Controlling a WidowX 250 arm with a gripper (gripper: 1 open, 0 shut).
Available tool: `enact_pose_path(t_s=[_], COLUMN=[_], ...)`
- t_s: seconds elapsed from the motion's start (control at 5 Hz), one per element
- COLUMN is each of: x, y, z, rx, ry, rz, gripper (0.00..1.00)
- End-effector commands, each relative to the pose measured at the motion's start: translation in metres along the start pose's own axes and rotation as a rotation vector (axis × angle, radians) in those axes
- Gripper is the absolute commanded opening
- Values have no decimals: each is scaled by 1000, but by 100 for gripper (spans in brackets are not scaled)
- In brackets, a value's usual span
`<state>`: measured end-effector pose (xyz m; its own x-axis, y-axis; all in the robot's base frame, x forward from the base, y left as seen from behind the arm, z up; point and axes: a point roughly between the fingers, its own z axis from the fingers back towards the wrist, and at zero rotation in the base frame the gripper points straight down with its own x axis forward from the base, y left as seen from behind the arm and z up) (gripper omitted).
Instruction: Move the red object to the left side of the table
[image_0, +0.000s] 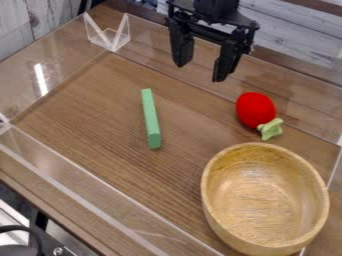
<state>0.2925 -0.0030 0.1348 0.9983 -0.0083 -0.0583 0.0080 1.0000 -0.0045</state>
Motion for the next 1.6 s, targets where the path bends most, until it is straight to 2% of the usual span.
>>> enact_pose_path(t_s=[0.0, 0.4, 0.8, 1.0, 1.4], x=[-2, 15, 37, 49, 66], y=[-3, -39, -65, -69, -70], z=[-12, -27, -35, -37, -43], rx=[-6, -53, -113, -130, -136], ry=[30, -42, -109, -143, -187], rz=[41, 326, 487, 565, 683], gripper=[100, 100, 100, 100, 100])
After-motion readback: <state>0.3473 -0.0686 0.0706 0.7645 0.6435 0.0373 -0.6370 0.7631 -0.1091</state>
